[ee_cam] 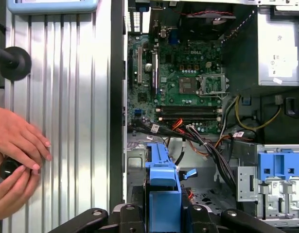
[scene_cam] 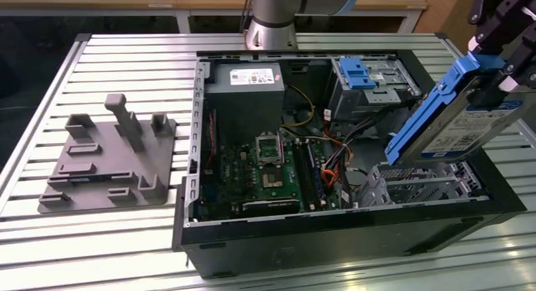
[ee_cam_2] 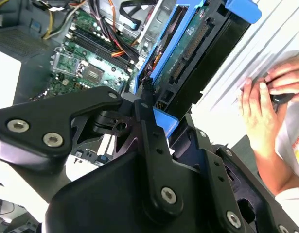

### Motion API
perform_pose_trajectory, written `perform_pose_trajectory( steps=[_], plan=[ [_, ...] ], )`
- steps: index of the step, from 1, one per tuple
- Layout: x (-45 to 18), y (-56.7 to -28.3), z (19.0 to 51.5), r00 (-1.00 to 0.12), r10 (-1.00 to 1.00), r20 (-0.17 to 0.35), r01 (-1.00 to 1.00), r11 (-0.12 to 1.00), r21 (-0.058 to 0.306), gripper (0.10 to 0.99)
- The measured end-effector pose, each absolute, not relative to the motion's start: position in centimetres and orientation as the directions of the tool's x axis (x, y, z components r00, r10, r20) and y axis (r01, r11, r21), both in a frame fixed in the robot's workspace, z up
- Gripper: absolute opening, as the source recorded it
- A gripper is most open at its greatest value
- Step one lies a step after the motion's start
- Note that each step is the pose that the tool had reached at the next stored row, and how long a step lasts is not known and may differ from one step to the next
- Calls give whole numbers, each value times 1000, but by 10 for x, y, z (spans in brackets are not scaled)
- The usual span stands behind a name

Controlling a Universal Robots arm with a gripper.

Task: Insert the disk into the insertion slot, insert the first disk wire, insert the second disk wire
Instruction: 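Insert the disk into the insertion slot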

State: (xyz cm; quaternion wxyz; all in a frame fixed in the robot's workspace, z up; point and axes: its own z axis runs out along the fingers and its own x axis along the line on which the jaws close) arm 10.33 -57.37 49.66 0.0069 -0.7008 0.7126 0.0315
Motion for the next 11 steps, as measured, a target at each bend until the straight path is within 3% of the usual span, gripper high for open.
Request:
perform_pose_trajectory(
  steps=[11],
  plan=[
    [103, -576, 497, -17, -997, -76, -999, 15, 34, 365]
  ],
)
